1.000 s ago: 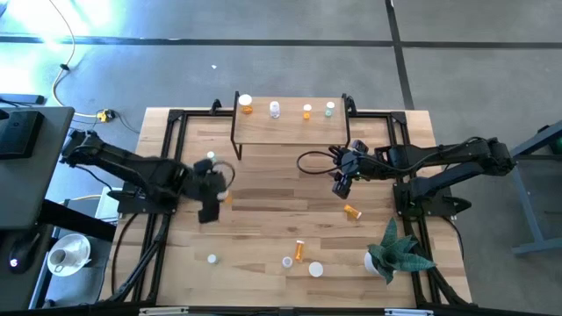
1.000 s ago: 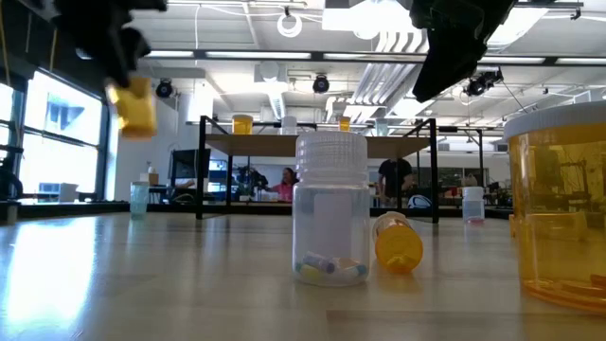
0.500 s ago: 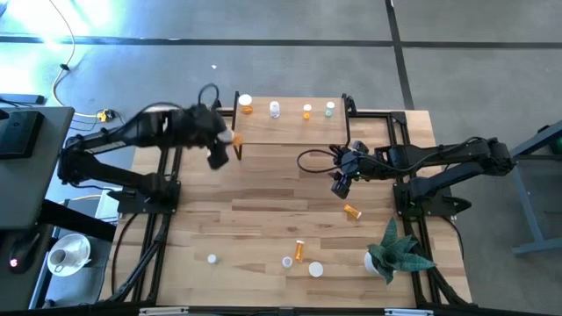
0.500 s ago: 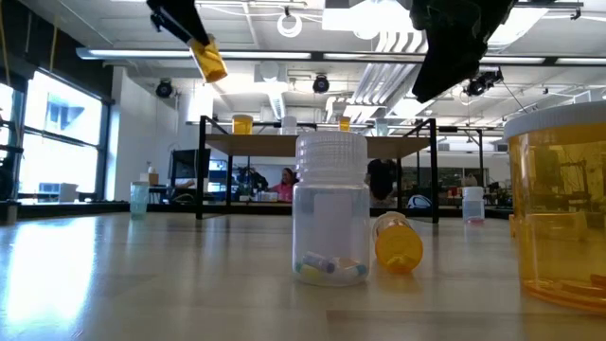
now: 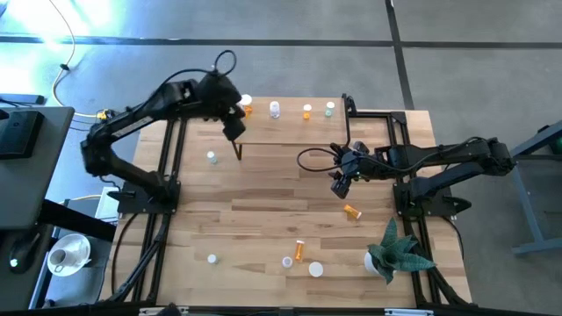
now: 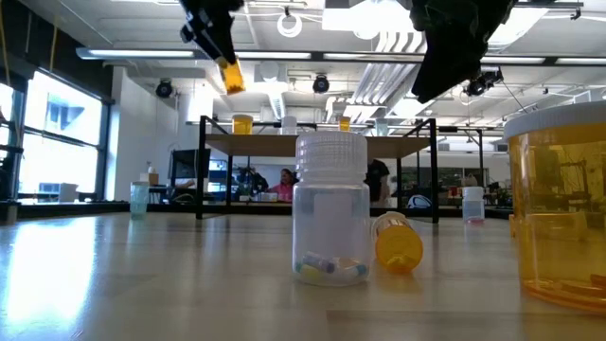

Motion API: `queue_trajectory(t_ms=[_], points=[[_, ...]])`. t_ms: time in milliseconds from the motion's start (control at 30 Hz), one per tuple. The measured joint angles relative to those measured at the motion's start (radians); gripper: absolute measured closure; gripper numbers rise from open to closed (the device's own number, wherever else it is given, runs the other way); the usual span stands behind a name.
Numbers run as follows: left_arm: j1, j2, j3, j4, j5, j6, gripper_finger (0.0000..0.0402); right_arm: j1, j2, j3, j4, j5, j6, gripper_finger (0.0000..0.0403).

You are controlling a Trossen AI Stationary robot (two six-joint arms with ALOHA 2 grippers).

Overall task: Pick and place medicine bottles onto shelf by color
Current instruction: Put the left large orange pill bottle on the shelf aligned with the other large orange pill bottle

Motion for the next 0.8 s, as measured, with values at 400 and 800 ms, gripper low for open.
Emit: queue_trajectory(t_ms=[400, 800], points=[[0.014, 0.179, 0.010, -0.034, 0.051, 0.023, 0.0198, 0.000, 0.000, 0.000, 0.000, 0.000, 0.017, 0.0217], [0.021, 0.248, 0.014, -0.030, 0.029, 0.031, 0.0198, 0.000, 0.000, 0.000, 0.000, 0.000, 0.018, 0.0217]])
